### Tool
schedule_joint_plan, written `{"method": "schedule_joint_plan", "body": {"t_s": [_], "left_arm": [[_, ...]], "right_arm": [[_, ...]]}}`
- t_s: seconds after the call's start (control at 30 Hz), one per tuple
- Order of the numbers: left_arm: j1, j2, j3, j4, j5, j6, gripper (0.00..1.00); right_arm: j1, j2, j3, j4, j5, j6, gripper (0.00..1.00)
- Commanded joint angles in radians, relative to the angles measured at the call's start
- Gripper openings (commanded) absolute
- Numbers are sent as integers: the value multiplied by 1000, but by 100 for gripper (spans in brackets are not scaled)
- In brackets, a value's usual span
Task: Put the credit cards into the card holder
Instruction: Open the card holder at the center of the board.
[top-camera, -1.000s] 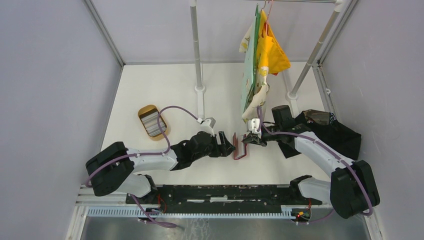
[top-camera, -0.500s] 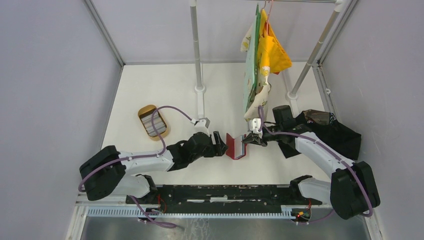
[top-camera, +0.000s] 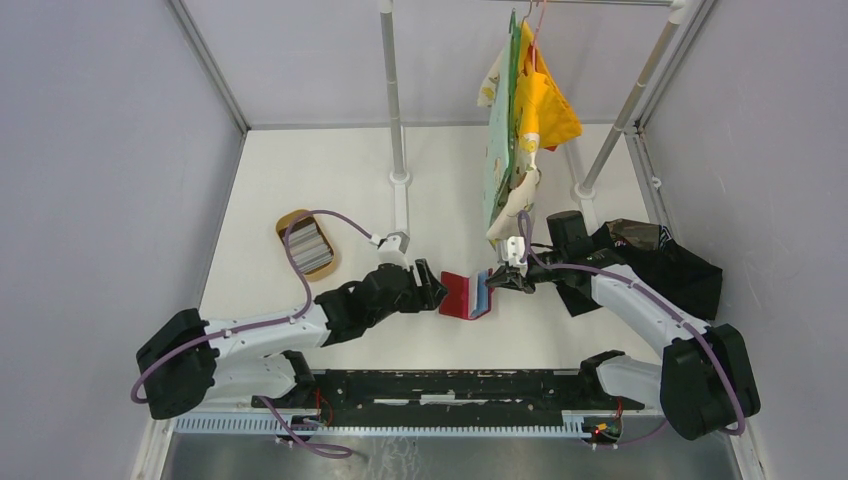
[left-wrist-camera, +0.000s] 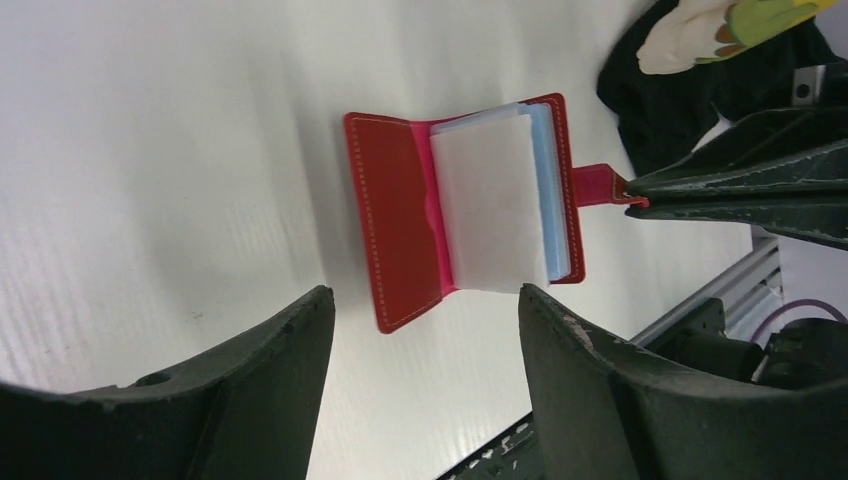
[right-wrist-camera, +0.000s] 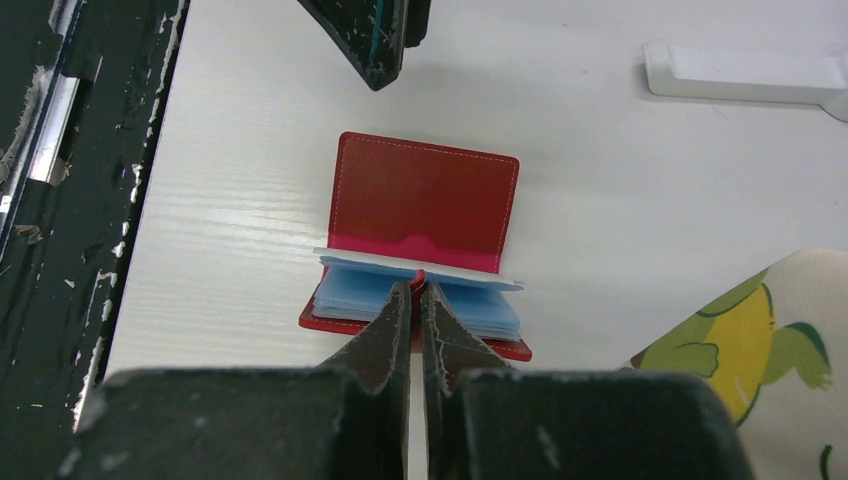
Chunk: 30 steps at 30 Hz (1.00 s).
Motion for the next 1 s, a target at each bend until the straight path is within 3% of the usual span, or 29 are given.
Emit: {"method": "schedule_joint_plan", "body": {"t_s": [0.0, 0.57, 0.97], "left_arm": [[-2, 24, 28, 112, 86, 49, 73], [-36, 51, 42, 163, 102, 61, 74], [-51, 210, 89, 227, 136, 61, 67]], "right_arm": [[-7, -21, 3, 24, -53, -4, 0], [-14, -27, 1, 15, -75, -17, 0], [-20, -32, 4, -1, -98, -31, 0]]}}
